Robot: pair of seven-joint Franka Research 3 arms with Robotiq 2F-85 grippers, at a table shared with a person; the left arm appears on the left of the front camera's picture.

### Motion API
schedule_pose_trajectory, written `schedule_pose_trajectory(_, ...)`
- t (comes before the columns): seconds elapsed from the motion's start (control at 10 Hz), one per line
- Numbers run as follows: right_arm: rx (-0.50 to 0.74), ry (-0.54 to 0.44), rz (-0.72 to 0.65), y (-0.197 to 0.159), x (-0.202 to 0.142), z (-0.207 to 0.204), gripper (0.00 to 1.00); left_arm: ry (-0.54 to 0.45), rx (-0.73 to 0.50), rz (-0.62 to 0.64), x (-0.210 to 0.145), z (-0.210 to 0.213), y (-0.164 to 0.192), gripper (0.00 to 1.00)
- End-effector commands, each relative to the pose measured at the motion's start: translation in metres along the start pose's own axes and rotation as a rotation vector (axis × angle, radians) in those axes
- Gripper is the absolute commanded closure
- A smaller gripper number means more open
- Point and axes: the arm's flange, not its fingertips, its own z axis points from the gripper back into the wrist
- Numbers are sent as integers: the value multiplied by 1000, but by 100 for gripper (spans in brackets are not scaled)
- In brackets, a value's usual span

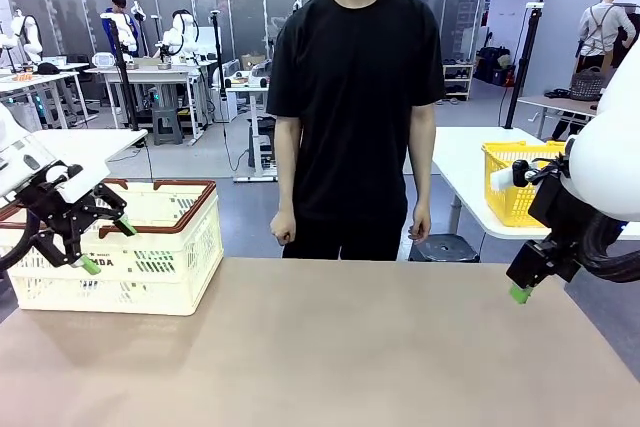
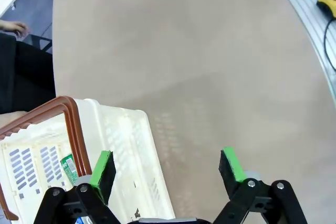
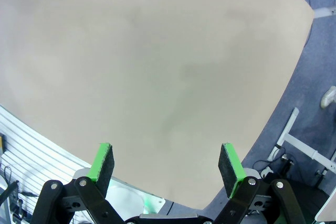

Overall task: Place the drinks into the Shopping basket.
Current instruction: Pick up one drink and place it into the Shopping basket.

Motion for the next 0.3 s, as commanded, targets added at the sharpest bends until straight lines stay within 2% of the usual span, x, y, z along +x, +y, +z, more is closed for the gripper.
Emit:
schedule_pose_trajectory(0.0,9,-1,2,-1,-2,-1,0,0,8,-9,5,2,5,0)
schedule_pose_trajectory(0.2,9,-1,2,-1,-2,-1,0,0,8,-9,5,2,5,0)
